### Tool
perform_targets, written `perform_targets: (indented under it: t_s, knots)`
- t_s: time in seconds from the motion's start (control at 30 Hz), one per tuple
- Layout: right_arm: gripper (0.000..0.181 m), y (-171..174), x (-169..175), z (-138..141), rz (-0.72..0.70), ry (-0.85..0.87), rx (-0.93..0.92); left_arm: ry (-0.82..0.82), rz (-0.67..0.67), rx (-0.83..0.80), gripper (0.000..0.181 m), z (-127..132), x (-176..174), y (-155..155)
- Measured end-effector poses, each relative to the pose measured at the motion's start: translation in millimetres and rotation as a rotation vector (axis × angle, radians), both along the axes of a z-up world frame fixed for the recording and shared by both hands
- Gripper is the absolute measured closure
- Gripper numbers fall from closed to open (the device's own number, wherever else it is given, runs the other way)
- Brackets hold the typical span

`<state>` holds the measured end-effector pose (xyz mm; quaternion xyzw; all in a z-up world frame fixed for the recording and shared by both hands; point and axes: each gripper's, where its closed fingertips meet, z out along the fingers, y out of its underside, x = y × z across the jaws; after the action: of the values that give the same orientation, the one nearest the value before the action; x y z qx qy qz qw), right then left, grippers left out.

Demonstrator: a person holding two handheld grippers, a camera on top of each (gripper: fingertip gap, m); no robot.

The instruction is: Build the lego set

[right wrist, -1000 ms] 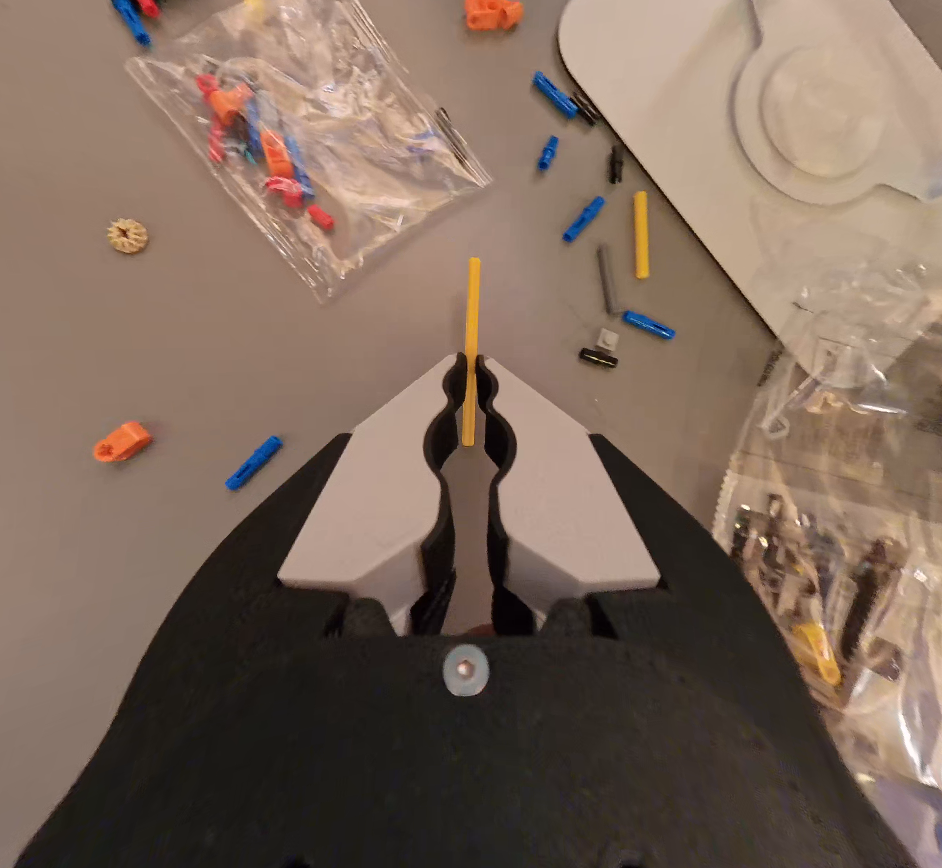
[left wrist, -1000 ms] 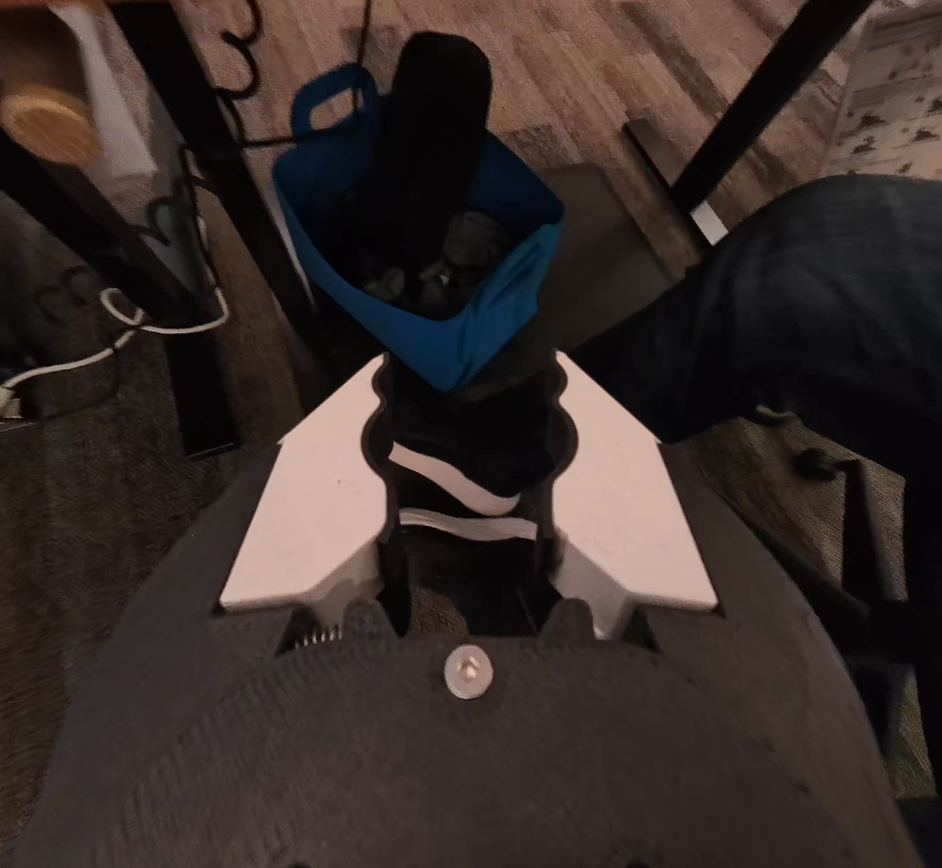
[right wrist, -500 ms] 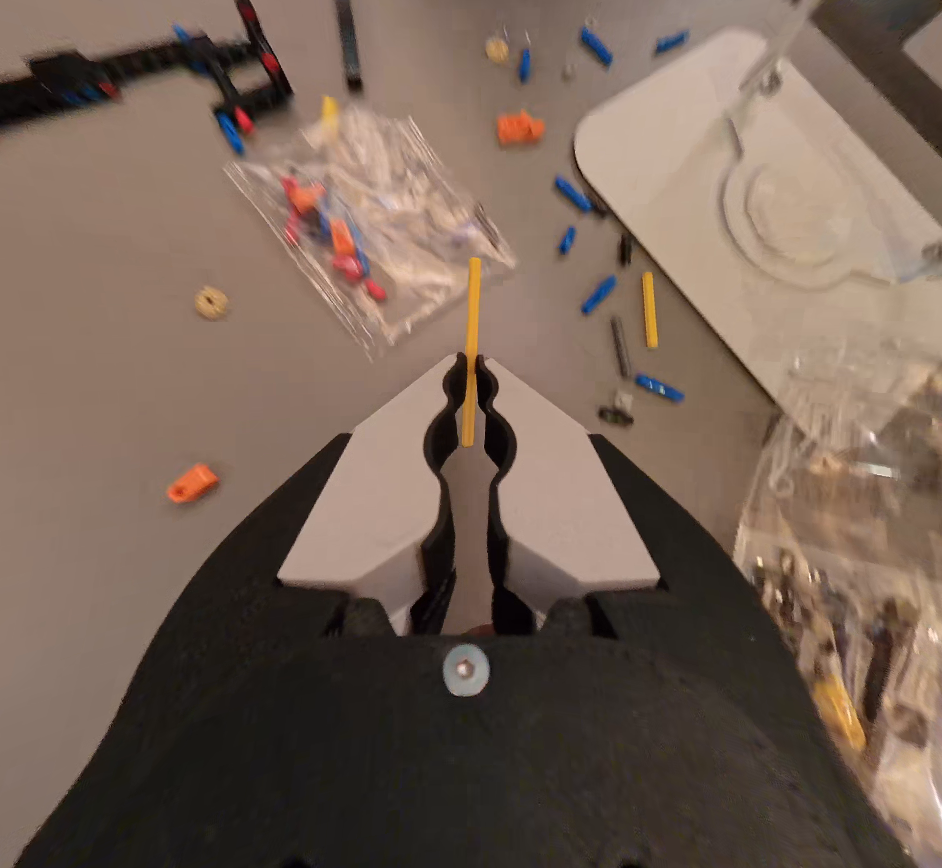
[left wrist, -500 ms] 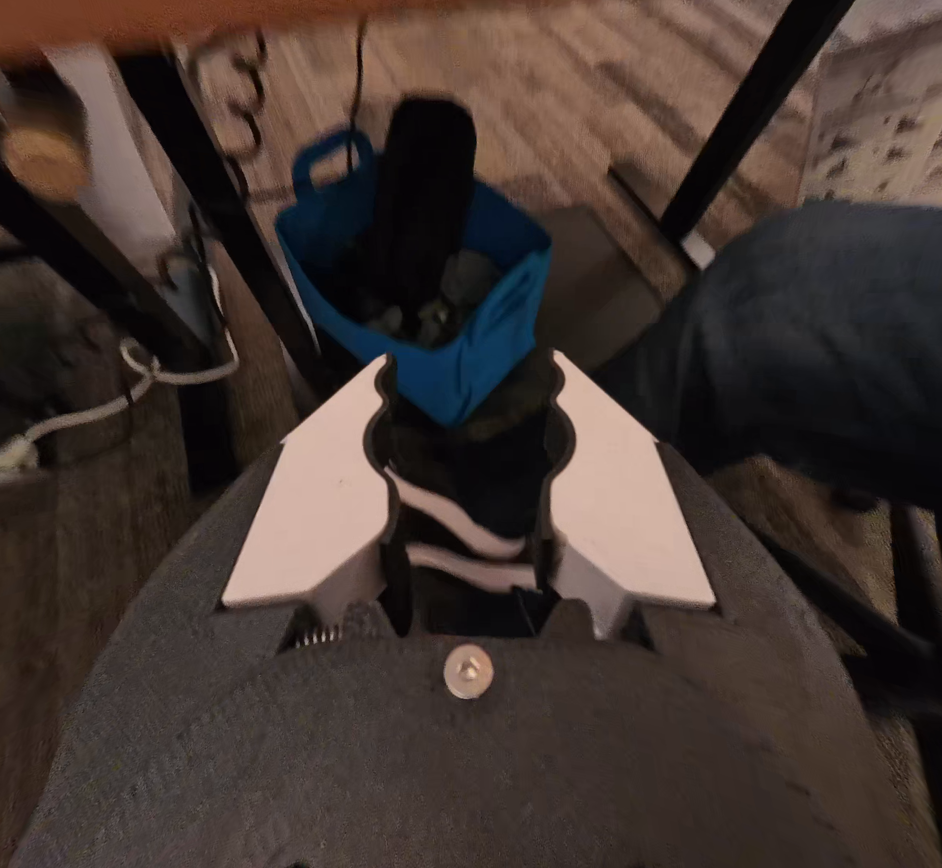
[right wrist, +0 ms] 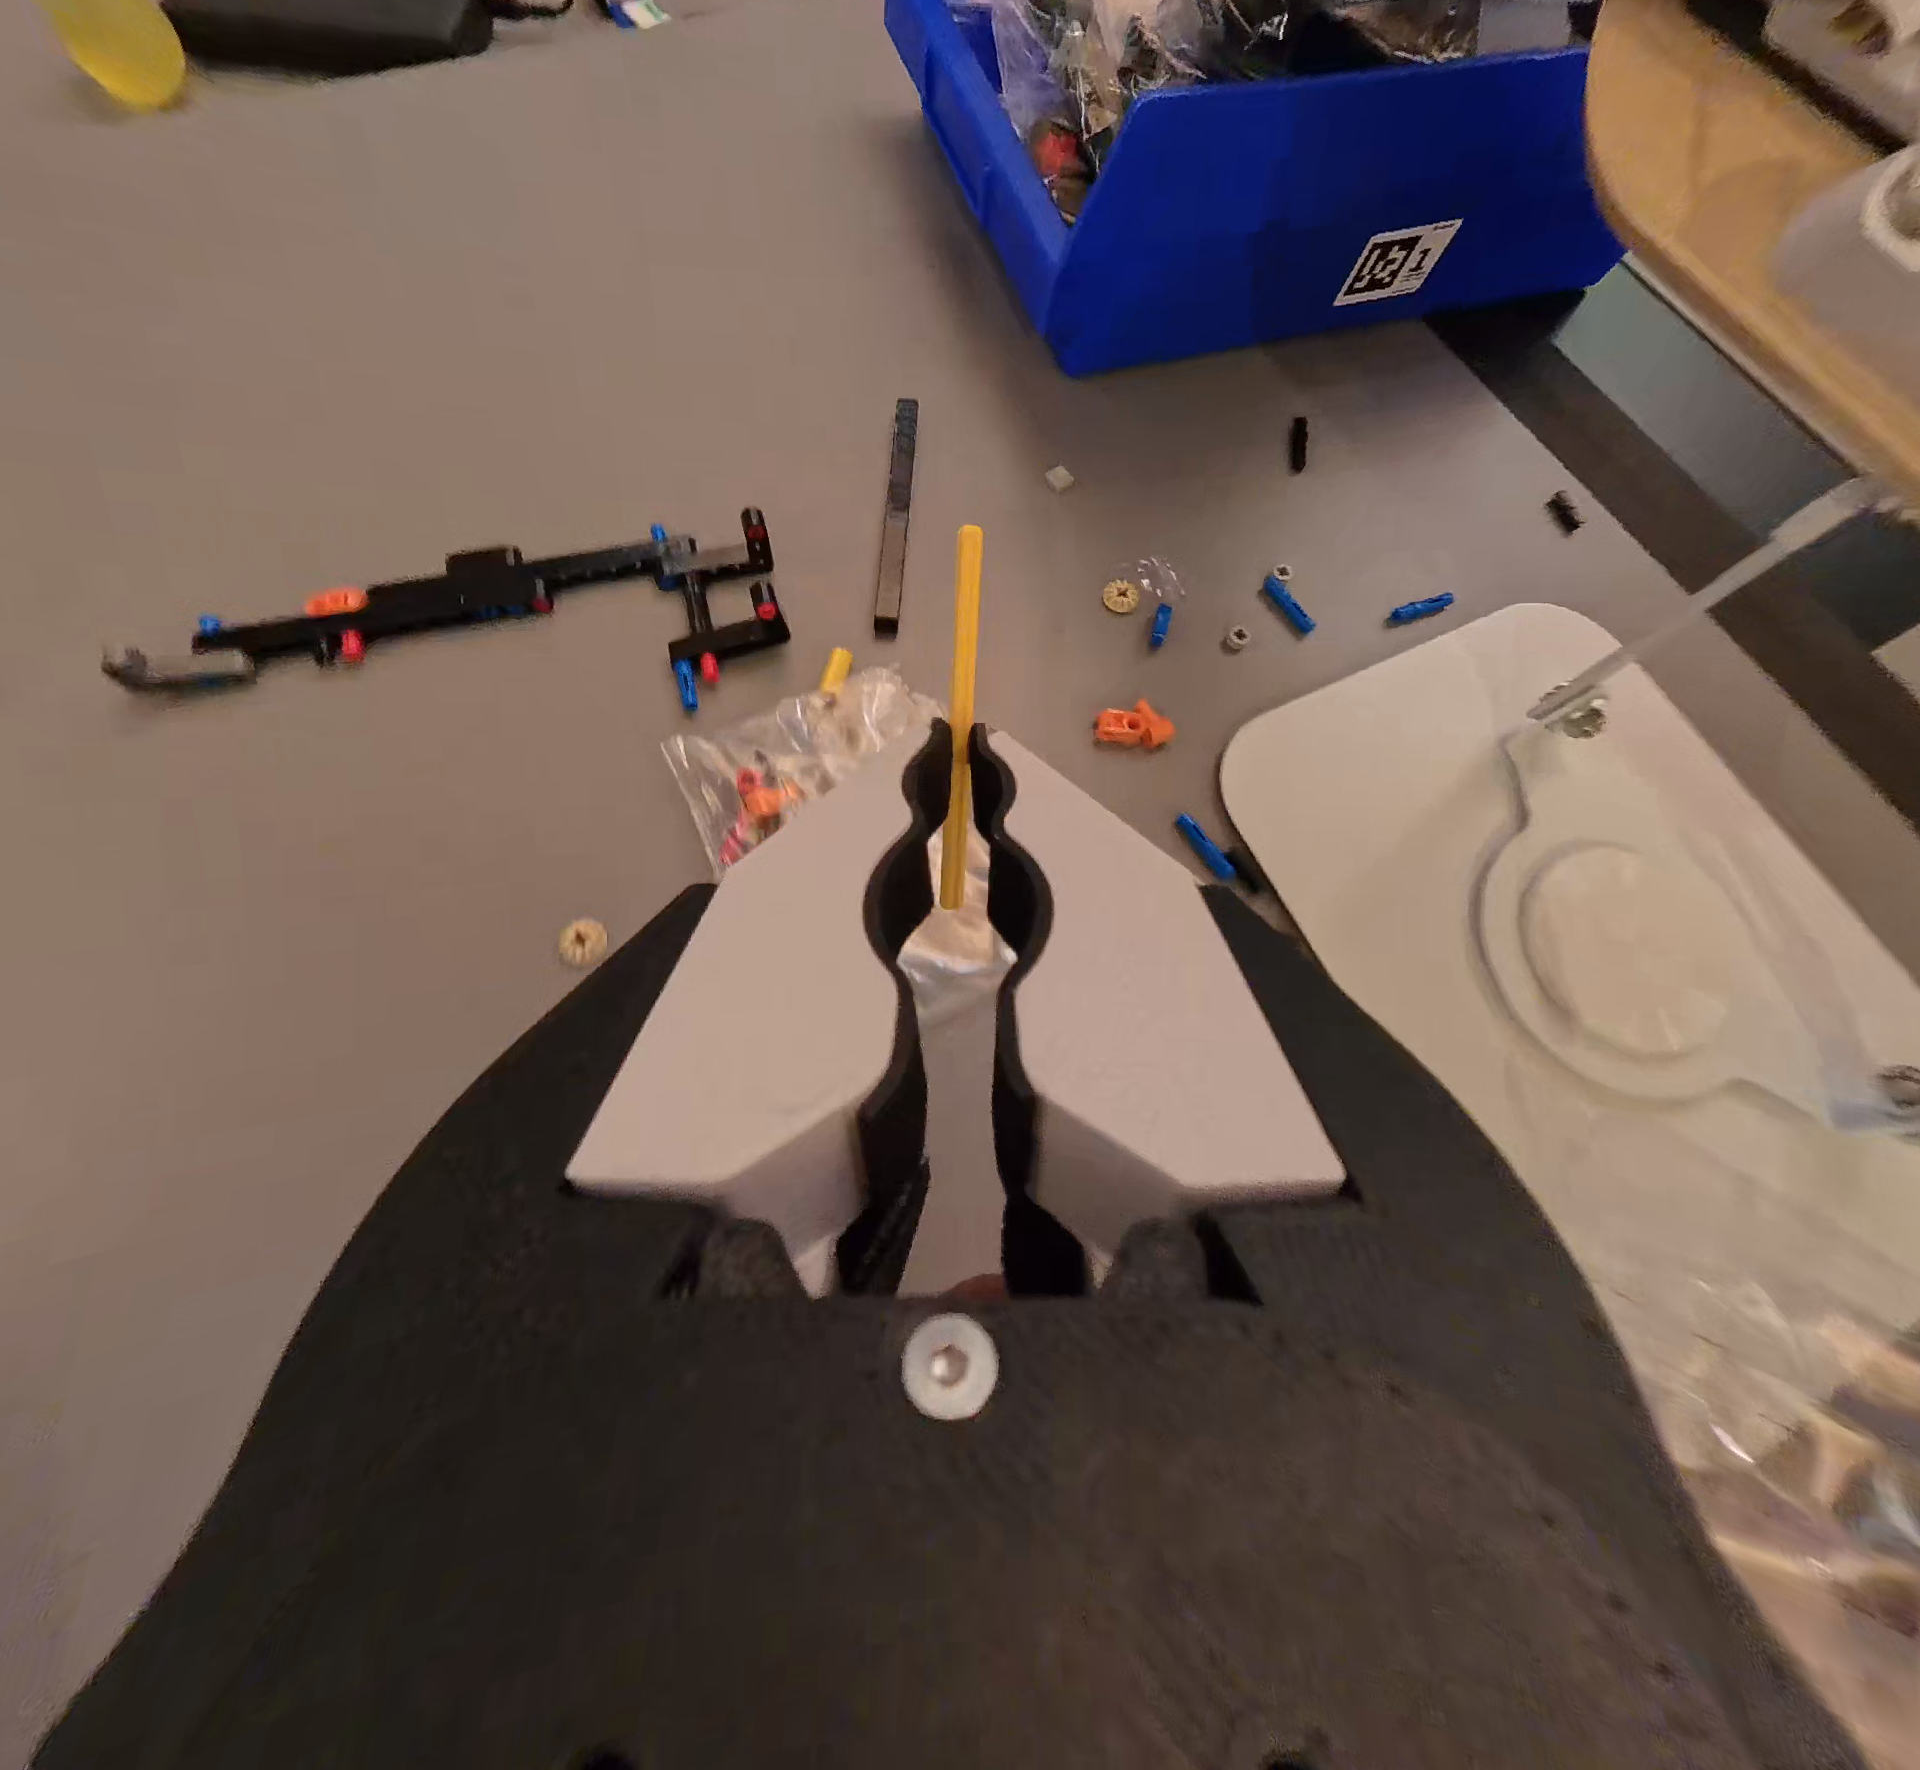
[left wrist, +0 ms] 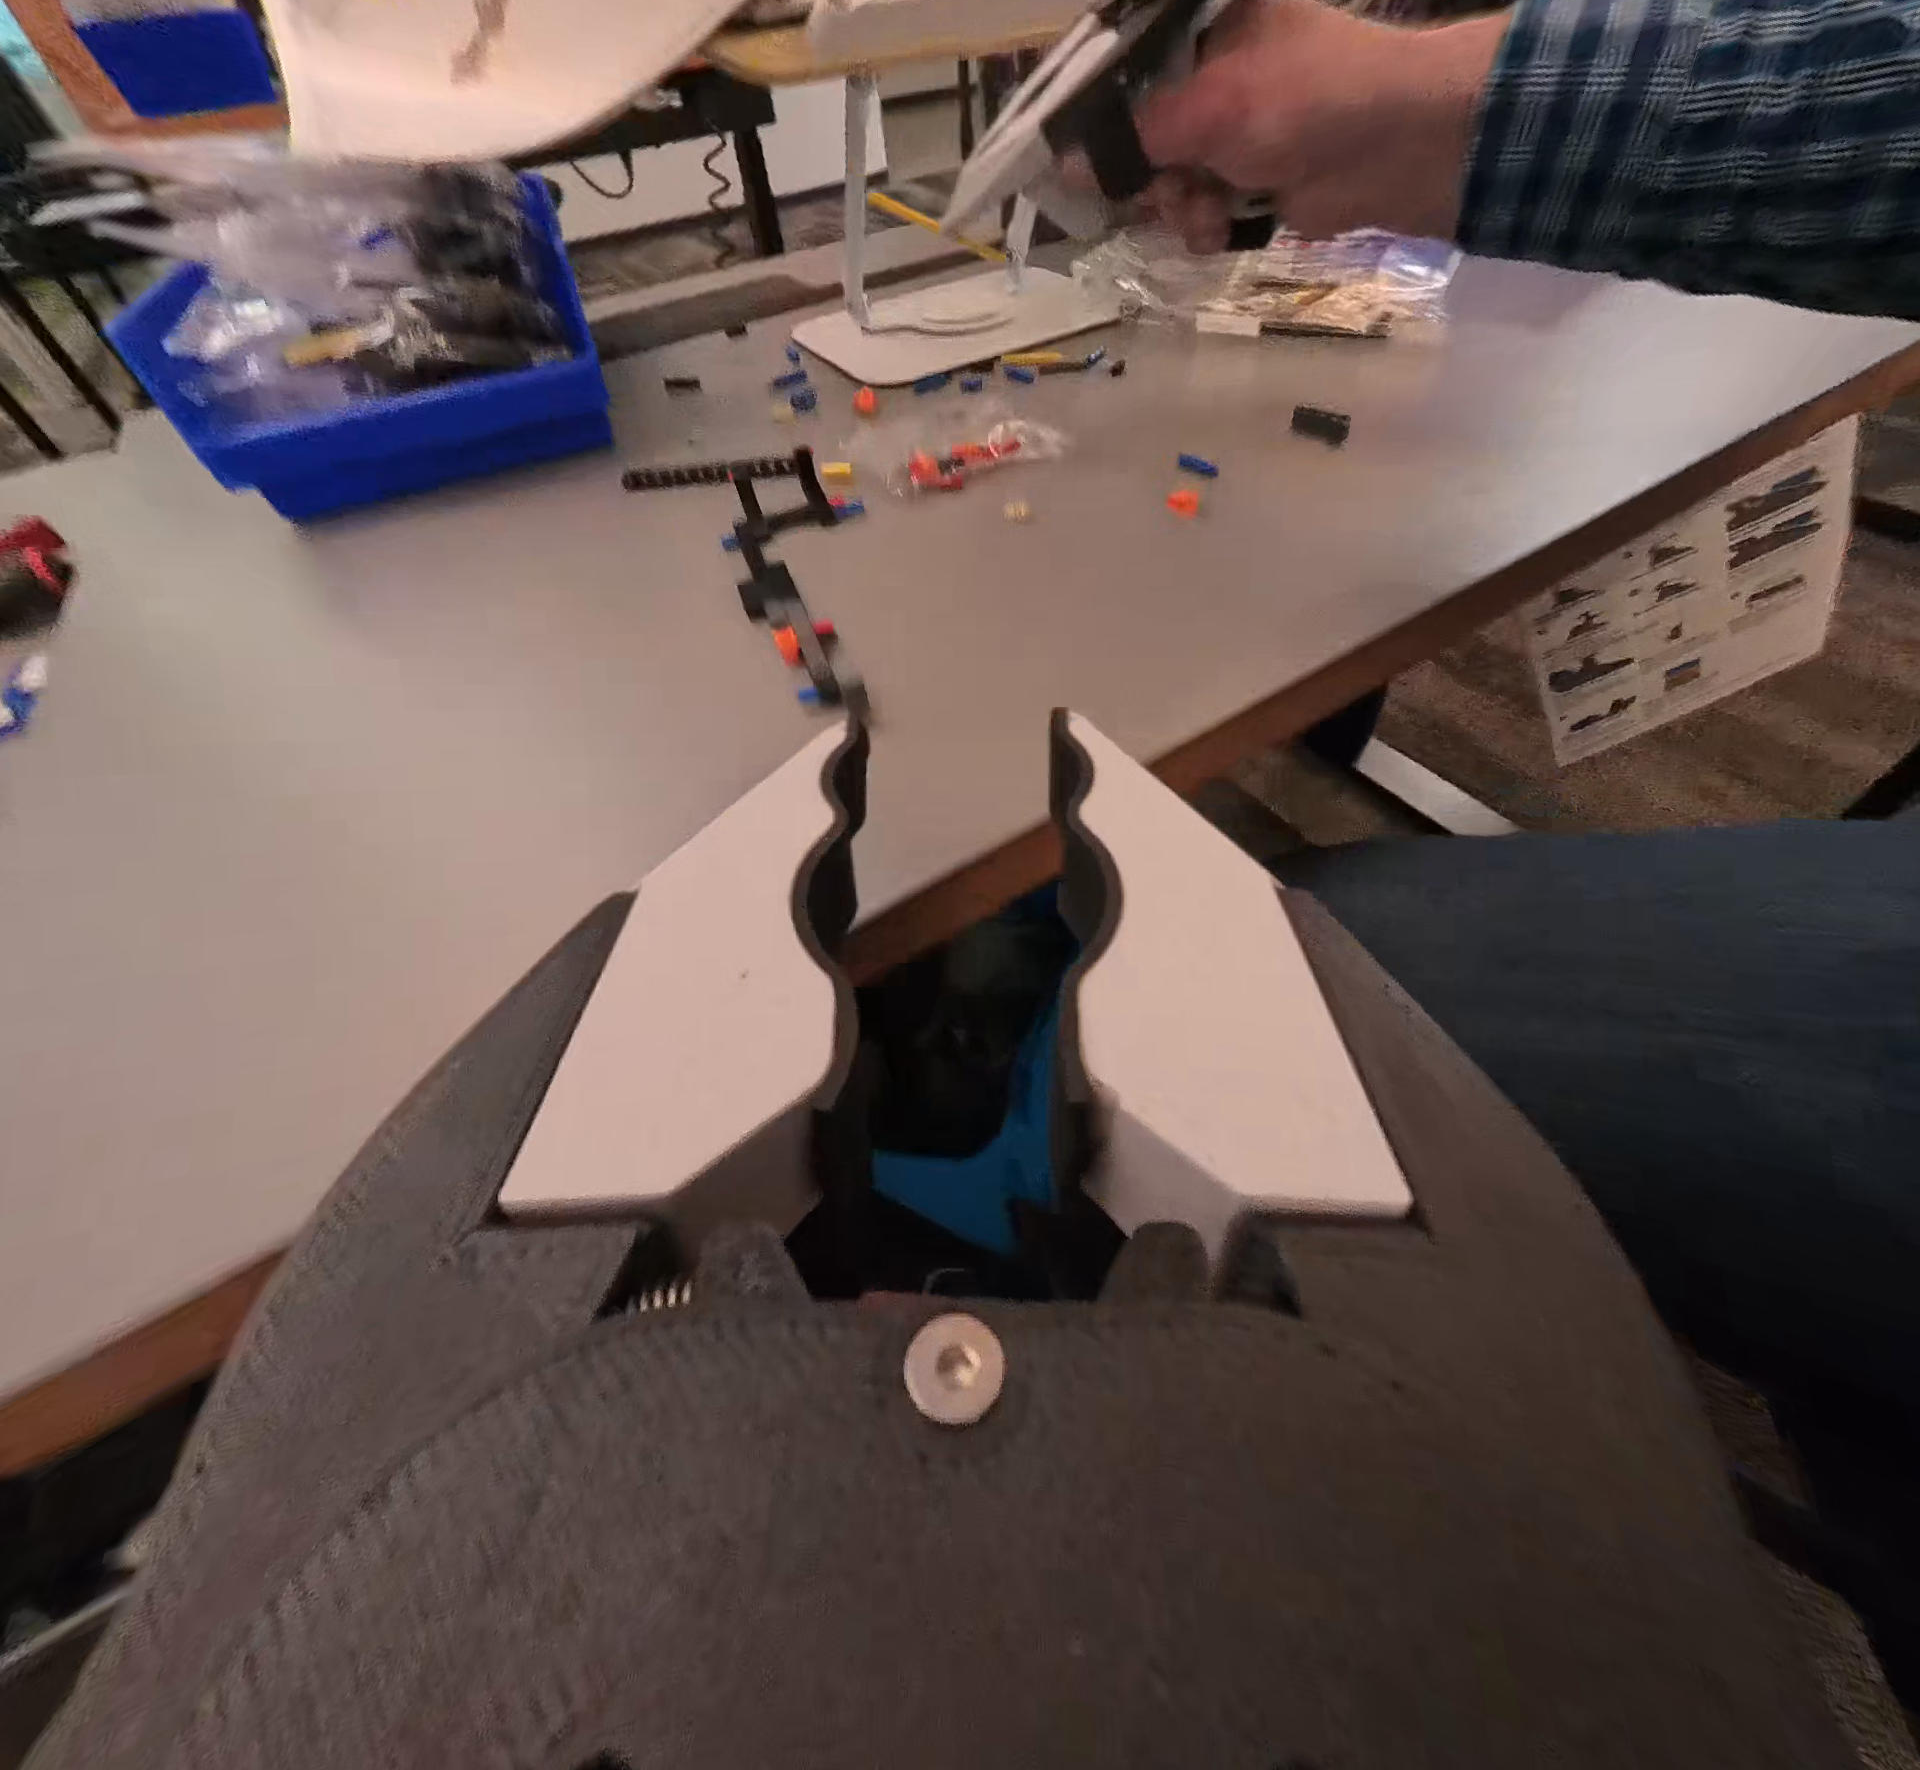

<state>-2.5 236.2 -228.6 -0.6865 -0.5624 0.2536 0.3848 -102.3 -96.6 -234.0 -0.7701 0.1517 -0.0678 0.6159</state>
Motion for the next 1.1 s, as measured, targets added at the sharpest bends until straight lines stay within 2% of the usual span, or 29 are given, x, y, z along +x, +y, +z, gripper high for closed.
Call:
perform_targets:
  t_s: [0.13, 0.3, 0.47, 0.67, 0.77, 0.9, 1.03, 1.1]
  knots:
    - [0.18, -11, 19, 24, 0.031, 0.012, -0.012, 0.064, 0.078, -0.023, 0.15, 30, -17, 40]
    - [0.18, -28, 39, 17, 0.051, -0.002, -0.043, 0.103, 0.134, -0.074, 0.149, 37, -39, 95]
    - [0.18, -24, 34, -9, 0.038, 0.013, -0.1, 0.088, 0.128, -0.185, 0.126, 7, -64, 150]
    - [0.18, -7, 23, -28, 0.043, -0.043, -0.102, 0.063, 0.049, -0.196, 0.119, -11, -85, 210]
    - [0.18, -1, 25, -13, 0.054, -0.057, -0.099, 0.097, 0.032, -0.258, 0.096, -21, -90, 228]
    - [0.18, 11, 49, 18, 0.03, -0.066, -0.035, 0.138, -0.009, -0.269, 0.1, -19, -83, 243]
    - [0.18, 15, 84, 18, -0.044, -0.018, -0.094, 0.16, -0.054, -0.303, 0.099, -16, -65, 264]
    - [0.18, 15, 96, 13, -0.084, 0.015, -0.121, 0.164, -0.067, -0.324, 0.093, -13, -54, 281]
